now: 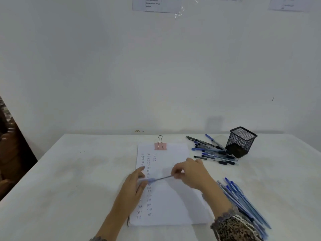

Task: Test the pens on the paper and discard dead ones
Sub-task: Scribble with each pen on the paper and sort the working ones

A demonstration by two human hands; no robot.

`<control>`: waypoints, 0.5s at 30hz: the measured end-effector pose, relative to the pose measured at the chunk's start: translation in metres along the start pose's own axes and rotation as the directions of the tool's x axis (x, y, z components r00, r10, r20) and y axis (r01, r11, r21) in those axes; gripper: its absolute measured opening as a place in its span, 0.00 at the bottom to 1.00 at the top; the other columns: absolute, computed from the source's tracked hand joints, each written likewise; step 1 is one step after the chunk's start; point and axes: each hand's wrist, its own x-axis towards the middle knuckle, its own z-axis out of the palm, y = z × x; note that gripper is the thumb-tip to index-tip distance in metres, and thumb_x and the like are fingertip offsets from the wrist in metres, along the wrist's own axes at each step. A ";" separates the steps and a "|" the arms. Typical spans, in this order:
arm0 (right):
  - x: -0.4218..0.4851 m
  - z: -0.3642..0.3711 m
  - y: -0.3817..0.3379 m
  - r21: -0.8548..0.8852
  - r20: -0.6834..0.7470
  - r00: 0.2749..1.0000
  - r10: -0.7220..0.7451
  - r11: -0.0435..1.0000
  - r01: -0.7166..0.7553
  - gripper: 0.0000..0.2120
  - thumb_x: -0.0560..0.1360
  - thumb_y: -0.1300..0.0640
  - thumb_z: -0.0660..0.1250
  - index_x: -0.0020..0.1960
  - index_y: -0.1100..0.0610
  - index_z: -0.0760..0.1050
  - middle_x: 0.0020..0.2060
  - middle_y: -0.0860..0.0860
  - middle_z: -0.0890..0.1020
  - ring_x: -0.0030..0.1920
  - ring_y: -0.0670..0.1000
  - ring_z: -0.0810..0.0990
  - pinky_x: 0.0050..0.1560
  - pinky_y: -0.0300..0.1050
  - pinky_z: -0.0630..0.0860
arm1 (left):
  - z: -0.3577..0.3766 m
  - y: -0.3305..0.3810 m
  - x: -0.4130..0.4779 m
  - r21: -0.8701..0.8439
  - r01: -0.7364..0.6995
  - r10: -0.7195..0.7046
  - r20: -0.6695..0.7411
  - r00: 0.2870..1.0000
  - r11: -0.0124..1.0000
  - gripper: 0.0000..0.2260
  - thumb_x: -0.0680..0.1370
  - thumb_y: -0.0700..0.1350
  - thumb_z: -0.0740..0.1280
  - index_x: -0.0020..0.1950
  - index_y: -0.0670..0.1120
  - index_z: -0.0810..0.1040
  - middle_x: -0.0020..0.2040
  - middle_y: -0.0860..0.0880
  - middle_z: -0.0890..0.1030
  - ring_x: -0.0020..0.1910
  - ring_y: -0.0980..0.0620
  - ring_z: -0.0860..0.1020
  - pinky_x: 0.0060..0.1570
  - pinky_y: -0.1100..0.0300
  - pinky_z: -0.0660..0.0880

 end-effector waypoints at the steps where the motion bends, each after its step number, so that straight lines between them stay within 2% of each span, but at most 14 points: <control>1: 0.006 -0.002 0.001 -0.067 -0.055 0.997 0.056 0.996 -0.060 0.09 0.78 0.54 0.60 0.52 0.45 0.78 0.39 0.38 0.79 0.49 0.44 0.69 0.58 0.46 0.60 | 0.001 -0.003 0.000 0.045 0.018 -0.018 -0.002 1.000 0.999 0.17 0.79 0.53 0.57 0.69 0.57 0.61 0.60 0.62 0.72 0.61 0.61 0.69 0.63 0.63 0.65; 2: 0.010 -0.006 0.002 0.031 -0.123 0.982 0.140 0.990 -0.137 0.11 0.79 0.55 0.57 0.51 0.45 0.78 0.38 0.39 0.79 0.49 0.45 0.70 0.58 0.48 0.59 | 0.003 -0.006 0.000 0.112 0.033 -0.033 -0.002 0.999 0.993 0.24 0.78 0.60 0.52 0.72 0.53 0.59 0.66 0.57 0.69 0.66 0.57 0.66 0.67 0.62 0.61; 3: 0.013 -0.008 0.002 0.287 -0.174 0.956 0.237 0.941 -0.181 0.11 0.80 0.56 0.56 0.49 0.46 0.77 0.38 0.40 0.81 0.48 0.46 0.72 0.57 0.49 0.61 | 0.004 -0.008 0.001 0.199 0.045 -0.049 0.017 0.999 0.979 0.33 0.75 0.68 0.45 0.74 0.50 0.56 0.71 0.54 0.65 0.71 0.55 0.62 0.70 0.62 0.56; 4: 0.017 -0.007 0.002 0.589 -0.182 0.929 0.321 0.792 -0.158 0.10 0.81 0.56 0.55 0.47 0.48 0.75 0.38 0.41 0.82 0.46 0.47 0.73 0.55 0.47 0.64 | 0.005 -0.011 0.002 0.288 0.048 -0.066 0.055 0.996 0.956 0.43 0.70 0.72 0.35 0.75 0.48 0.54 0.74 0.52 0.60 0.73 0.54 0.57 0.71 0.62 0.51; 5: 0.022 -0.003 0.000 0.816 -0.158 0.917 0.366 0.571 -0.087 0.08 0.81 0.56 0.55 0.48 0.51 0.72 0.38 0.44 0.82 0.44 0.48 0.74 0.50 0.43 0.67 | 0.007 -0.013 0.003 0.355 0.035 -0.073 0.093 0.993 0.934 0.49 0.64 0.74 0.27 0.76 0.47 0.53 0.75 0.51 0.57 0.74 0.53 0.54 0.71 0.63 0.47; 6: 0.029 0.001 -0.003 0.910 -0.141 0.920 0.366 0.413 -0.025 0.06 0.81 0.57 0.55 0.48 0.53 0.69 0.39 0.46 0.83 0.41 0.48 0.73 0.45 0.40 0.68 | 0.008 -0.013 0.004 0.391 0.025 -0.078 0.121 0.990 0.920 0.52 0.61 0.74 0.24 0.76 0.47 0.53 0.76 0.51 0.55 0.75 0.54 0.52 0.71 0.63 0.44; 7: 0.037 0.007 -0.006 0.953 -0.136 0.924 0.356 0.303 0.023 0.04 0.81 0.59 0.55 0.48 0.55 0.66 0.41 0.48 0.83 0.38 0.48 0.73 0.41 0.39 0.68 | 0.008 -0.012 0.004 0.407 0.025 -0.087 0.135 0.987 0.913 0.53 0.60 0.74 0.24 0.76 0.47 0.53 0.76 0.51 0.53 0.75 0.54 0.51 0.70 0.63 0.42; 8: 0.047 0.014 -0.009 0.980 -0.123 0.930 0.347 0.192 0.058 0.06 0.81 0.61 0.55 0.46 0.55 0.65 0.42 0.51 0.83 0.35 0.49 0.72 0.37 0.38 0.69 | 0.008 -0.010 0.004 0.414 0.028 -0.094 0.139 0.986 0.910 0.51 0.62 0.75 0.27 0.76 0.48 0.54 0.76 0.52 0.53 0.75 0.55 0.51 0.70 0.64 0.41; 10: 0.067 0.024 -0.017 0.997 -0.038 0.934 0.356 -0.056 0.062 0.10 0.80 0.68 0.55 0.42 0.57 0.63 0.40 0.57 0.80 0.29 0.49 0.74 0.31 0.38 0.72 | 0.007 -0.009 0.004 0.433 0.036 -0.106 0.138 0.985 0.901 0.44 0.65 0.69 0.32 0.76 0.49 0.53 0.77 0.53 0.52 0.75 0.56 0.50 0.69 0.65 0.40; 11: 0.075 0.029 -0.018 0.993 -0.013 0.933 0.359 -0.102 0.053 0.12 0.78 0.71 0.55 0.41 0.58 0.64 0.38 0.59 0.78 0.28 0.48 0.75 0.30 0.38 0.73 | 0.006 -0.009 0.004 0.439 0.040 -0.110 0.135 0.985 0.898 0.42 0.66 0.67 0.32 0.76 0.50 0.52 0.77 0.53 0.51 0.75 0.56 0.50 0.69 0.65 0.39; 12: 0.082 0.033 -0.020 0.993 -0.014 0.934 0.356 -0.105 0.055 0.12 0.77 0.72 0.57 0.39 0.59 0.65 0.37 0.59 0.77 0.27 0.48 0.76 0.31 0.37 0.75 | 0.007 -0.008 0.004 0.444 0.042 -0.114 0.137 0.984 0.895 0.42 0.66 0.66 0.32 0.76 0.50 0.52 0.77 0.54 0.50 0.75 0.57 0.49 0.69 0.66 0.39; 15: 0.098 0.042 -0.022 0.993 -0.101 0.933 0.346 0.095 0.073 0.10 0.75 0.71 0.64 0.42 0.59 0.68 0.32 0.55 0.78 0.26 0.47 0.78 0.30 0.37 0.77 | 0.007 -0.010 0.005 0.455 0.044 -0.122 0.143 0.982 0.889 0.41 0.66 0.65 0.32 0.76 0.51 0.51 0.77 0.54 0.50 0.75 0.57 0.48 0.69 0.65 0.39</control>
